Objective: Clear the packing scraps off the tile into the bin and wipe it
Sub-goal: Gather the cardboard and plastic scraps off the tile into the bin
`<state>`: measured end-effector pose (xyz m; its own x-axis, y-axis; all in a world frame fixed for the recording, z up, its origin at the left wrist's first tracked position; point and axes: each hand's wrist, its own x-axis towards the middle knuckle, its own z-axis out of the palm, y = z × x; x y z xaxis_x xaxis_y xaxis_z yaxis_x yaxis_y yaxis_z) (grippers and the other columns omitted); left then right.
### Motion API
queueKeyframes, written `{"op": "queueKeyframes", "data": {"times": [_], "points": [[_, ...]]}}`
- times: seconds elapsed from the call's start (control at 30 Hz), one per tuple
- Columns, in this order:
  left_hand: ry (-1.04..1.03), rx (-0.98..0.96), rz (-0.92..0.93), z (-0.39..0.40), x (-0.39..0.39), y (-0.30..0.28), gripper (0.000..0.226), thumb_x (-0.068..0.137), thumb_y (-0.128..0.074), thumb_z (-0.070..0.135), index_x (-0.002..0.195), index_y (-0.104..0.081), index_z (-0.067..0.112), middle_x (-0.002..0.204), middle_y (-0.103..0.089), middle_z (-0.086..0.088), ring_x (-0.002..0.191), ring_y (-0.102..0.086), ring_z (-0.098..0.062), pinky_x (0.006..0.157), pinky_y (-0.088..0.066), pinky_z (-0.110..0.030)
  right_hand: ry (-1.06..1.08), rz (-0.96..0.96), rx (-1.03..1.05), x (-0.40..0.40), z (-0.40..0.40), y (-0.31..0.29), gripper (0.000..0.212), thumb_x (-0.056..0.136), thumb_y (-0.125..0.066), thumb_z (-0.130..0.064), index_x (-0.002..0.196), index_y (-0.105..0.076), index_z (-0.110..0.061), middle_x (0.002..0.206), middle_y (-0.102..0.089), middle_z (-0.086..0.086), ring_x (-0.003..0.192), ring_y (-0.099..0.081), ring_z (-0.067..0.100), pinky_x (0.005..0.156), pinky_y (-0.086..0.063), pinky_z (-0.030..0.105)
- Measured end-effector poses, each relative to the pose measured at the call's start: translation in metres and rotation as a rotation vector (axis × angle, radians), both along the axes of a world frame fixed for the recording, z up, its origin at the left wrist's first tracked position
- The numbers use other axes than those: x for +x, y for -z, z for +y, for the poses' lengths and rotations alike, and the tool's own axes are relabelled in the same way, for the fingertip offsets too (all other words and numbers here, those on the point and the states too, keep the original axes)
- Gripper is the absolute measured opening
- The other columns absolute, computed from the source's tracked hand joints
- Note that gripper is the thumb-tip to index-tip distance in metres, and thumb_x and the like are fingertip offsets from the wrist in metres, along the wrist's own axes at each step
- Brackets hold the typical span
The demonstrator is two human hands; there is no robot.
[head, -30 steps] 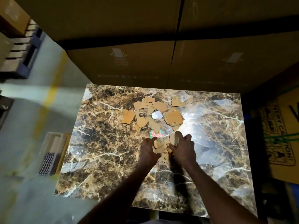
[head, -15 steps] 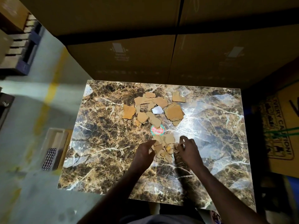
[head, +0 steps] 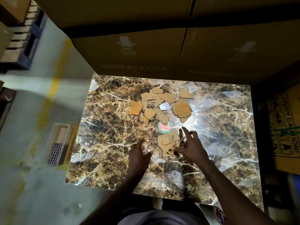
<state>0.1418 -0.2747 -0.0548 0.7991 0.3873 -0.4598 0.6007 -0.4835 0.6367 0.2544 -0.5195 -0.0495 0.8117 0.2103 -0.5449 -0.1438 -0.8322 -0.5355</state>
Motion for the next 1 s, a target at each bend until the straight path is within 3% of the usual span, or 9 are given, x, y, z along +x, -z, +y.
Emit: {"op": "queueKeyframes", "data": {"times": [0.1, 0.17, 0.2, 0.27, 0.37, 0.47, 0.63, 0.8, 1.0], "points": [[-0.035, -0.103, 0.144, -0.014, 0.0, -0.002, 0.082, 0.088, -0.088, 0.032, 0.155, -0.042, 0.022, 0.147, -0.051, -0.016, 0.126, -0.056, -0.029, 0.098, -0.06, -0.038, -0.136, 0.026, -0.066, 0.006, 0.015, -0.009, 0.125, 0.053, -0.076, -0.093, 0.158, -0.024, -0.048, 0.143, -0.032, -0.001, 0.13, -0.045, 0.03, 0.096, -0.056, 0.05], [-0.077, -0.159, 0.163, -0.033, 0.006, -0.008, 0.081, 0.087, -0.089, 0.029, 0.154, -0.045, 0.024, 0.139, -0.051, -0.013, 0.124, -0.058, -0.033, 0.084, -0.063, -0.032, -0.158, 0.012, -0.098, 0.002, 0.029, -0.012, 0.118, 0.057, -0.067, -0.097, 0.156, -0.027, -0.047, 0.138, -0.034, 0.0, 0.129, -0.046, 0.03, 0.094, -0.056, 0.049], [-0.106, -0.17, 0.153, -0.044, 0.009, -0.009, 0.078, 0.085, -0.091, 0.027, 0.151, -0.049, 0.027, 0.132, -0.054, -0.01, 0.121, -0.06, -0.033, 0.083, -0.062, -0.036, -0.134, -0.001, -0.105, -0.001, 0.035, -0.011, 0.111, 0.062, -0.063, -0.097, 0.155, -0.03, -0.047, 0.136, -0.036, 0.0, 0.127, -0.047, 0.03, 0.093, -0.057, 0.048], [-0.152, -0.187, 0.118, -0.064, 0.015, -0.009, 0.077, 0.079, -0.094, 0.022, 0.145, -0.054, 0.026, 0.122, -0.058, -0.005, 0.115, -0.061, -0.028, 0.089, -0.055, -0.037, -0.074, -0.025, -0.114, -0.007, 0.042, -0.008, 0.095, 0.073, -0.066, -0.089, 0.152, -0.035, -0.046, 0.132, -0.037, 0.002, 0.124, -0.048, 0.032, 0.091, -0.057, 0.048], [-0.17, -0.236, 0.099, -0.079, 0.017, -0.001, 0.093, 0.072, -0.093, 0.009, 0.152, -0.047, 0.024, 0.131, -0.059, -0.009, 0.122, -0.06, -0.029, 0.1, -0.055, -0.046, -0.031, -0.035, -0.108, -0.014, 0.045, -0.004, 0.08, 0.083, -0.079, -0.059, 0.149, -0.037, -0.042, 0.13, -0.036, 0.005, 0.126, -0.048, 0.035, 0.09, -0.057, 0.05], [-0.146, -0.205, 0.089, -0.081, 0.01, -0.003, 0.095, 0.074, -0.088, -0.002, 0.157, -0.045, 0.018, 0.138, -0.05, -0.015, 0.123, -0.051, -0.026, 0.101, -0.049, -0.036, 0.03, -0.03, -0.083, -0.015, 0.041, 0.002, 0.076, 0.083, -0.085, -0.046, 0.143, -0.04, -0.038, 0.13, -0.037, 0.006, 0.124, -0.052, 0.035, 0.092, -0.057, 0.049], [-0.233, -0.193, 0.107, -0.083, -0.005, -0.002, 0.099, 0.079, -0.09, 0.003, 0.162, -0.04, 0.023, 0.137, -0.04, -0.009, 0.121, -0.05, -0.024, 0.094, -0.048, -0.031, 0.037, -0.028, -0.048, -0.017, 0.027, 0.009, 0.072, 0.086, -0.082, -0.048, 0.142, -0.039, -0.035, 0.126, -0.036, 0.006, 0.114, -0.059, 0.037, 0.089, -0.059, 0.05], [-0.351, -0.268, 0.093, -0.102, 0.007, -0.002, 0.091, 0.074, -0.092, 0.001, 0.152, -0.052, 0.026, 0.13, -0.037, -0.007, 0.119, -0.06, -0.033, 0.101, -0.059, -0.045, 0.073, -0.038, -0.123, -0.036, 0.027, 0.005, 0.067, 0.092, -0.077, -0.047, 0.144, -0.038, -0.034, 0.127, -0.038, 0.01, 0.116, -0.057, 0.04, 0.087, -0.058, 0.052], [-0.429, -0.294, 0.073, -0.108, 0.022, -0.01, 0.073, 0.083, -0.086, 0.004, 0.148, -0.058, 0.023, 0.132, -0.041, -0.012, 0.11, -0.052, -0.021, 0.102, -0.051, -0.03, 0.178, 0.014, -0.063, -0.045, 0.029, 0.006, 0.055, 0.093, -0.077, -0.04, 0.134, -0.041, -0.035, 0.126, -0.04, 0.009, 0.111, -0.062, 0.04, 0.086, -0.058, 0.052]]}}
